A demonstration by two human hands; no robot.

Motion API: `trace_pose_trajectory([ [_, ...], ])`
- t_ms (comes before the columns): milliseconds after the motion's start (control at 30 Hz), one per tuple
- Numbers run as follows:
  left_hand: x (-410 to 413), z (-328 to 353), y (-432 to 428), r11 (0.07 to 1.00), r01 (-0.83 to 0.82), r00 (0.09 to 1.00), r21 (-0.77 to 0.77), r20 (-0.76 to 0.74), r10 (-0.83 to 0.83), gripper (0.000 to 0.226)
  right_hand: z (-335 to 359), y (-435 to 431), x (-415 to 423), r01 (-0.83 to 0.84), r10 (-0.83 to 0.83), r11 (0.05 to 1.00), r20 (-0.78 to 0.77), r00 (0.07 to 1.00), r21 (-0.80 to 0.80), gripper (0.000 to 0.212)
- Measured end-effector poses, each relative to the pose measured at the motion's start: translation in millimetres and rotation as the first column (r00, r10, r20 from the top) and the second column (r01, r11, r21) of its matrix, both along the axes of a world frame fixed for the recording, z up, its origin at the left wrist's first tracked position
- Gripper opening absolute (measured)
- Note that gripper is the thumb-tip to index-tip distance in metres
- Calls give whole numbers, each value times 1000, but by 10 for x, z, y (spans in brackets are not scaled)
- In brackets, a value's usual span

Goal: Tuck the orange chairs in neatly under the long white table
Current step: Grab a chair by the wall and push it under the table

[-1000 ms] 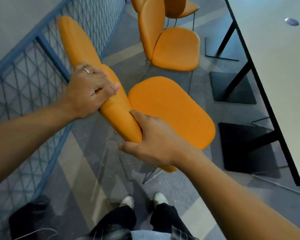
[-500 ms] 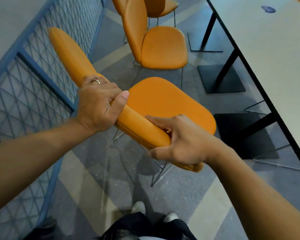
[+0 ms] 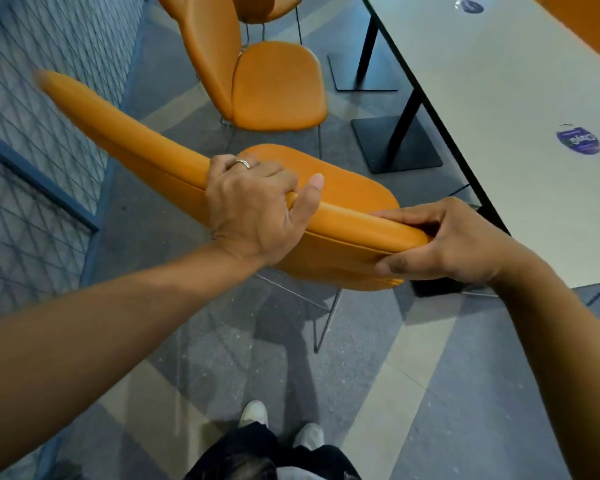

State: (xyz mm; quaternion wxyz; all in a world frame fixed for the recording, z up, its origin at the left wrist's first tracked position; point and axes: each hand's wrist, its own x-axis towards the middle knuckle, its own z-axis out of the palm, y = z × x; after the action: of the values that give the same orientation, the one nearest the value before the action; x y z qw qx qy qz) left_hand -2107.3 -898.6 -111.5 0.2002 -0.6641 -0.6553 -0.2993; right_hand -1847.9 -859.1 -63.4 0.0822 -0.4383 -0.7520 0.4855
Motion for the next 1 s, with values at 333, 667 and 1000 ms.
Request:
trace_pose_trajectory([
  [333,458,67,219,993,-84,996,-85,0,85,58,-79,256,390,148,-147,988,-18,989,46,65],
  [667,461,125,134,985,-71,997,-156,5,73,57,-115,157,368,147,-158,981,89,983,125,72],
  [1000,44,381,-80,899,159,982,-409,-30,-188,59,60,-134,-247,-9,-189,851,323,927,525,49],
])
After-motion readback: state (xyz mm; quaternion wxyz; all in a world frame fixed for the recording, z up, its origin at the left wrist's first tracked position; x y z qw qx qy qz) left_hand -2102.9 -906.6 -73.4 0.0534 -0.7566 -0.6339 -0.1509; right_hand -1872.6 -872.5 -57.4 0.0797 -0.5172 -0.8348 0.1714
